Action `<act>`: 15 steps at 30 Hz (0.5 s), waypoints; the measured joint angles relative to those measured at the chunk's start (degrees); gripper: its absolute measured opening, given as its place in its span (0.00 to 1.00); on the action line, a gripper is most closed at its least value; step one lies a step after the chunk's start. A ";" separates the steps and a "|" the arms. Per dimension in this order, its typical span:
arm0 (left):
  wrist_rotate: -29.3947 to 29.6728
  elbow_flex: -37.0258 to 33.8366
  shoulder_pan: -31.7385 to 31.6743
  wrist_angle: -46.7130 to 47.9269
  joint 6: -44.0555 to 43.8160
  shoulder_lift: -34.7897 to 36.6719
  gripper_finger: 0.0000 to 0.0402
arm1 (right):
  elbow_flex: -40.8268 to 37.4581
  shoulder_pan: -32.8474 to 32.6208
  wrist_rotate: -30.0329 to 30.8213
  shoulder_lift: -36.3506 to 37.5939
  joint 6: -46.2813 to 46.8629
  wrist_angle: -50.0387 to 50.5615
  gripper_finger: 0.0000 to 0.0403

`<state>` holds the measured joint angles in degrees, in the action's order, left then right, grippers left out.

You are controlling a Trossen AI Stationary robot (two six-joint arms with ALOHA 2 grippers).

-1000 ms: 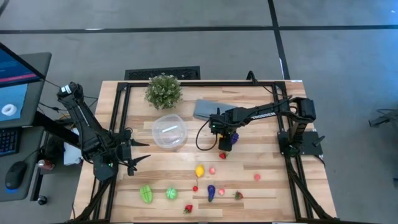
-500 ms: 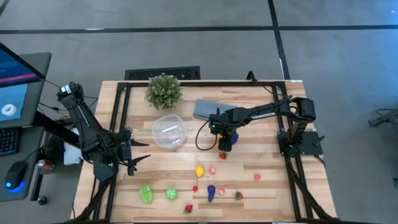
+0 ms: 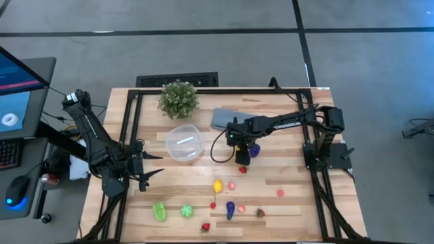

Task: Pick and placing Produce into tupperware
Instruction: Put the left lemon into the transparent bin

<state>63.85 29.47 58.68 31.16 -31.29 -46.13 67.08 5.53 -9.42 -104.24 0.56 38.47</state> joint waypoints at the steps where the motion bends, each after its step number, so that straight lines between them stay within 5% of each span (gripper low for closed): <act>1: 0.00 0.00 0.00 0.00 -0.02 0.00 0.48 | 0.18 -0.05 -0.51 0.01 -0.35 -0.31 0.57; 15: 0.00 0.00 0.00 -0.02 -0.02 0.00 0.48 | 3.59 -1.06 -4.79 0.05 -2.60 -2.52 0.57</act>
<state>63.86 29.47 58.67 31.14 -31.30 -46.13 70.67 4.47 -14.21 -104.18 -2.04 35.95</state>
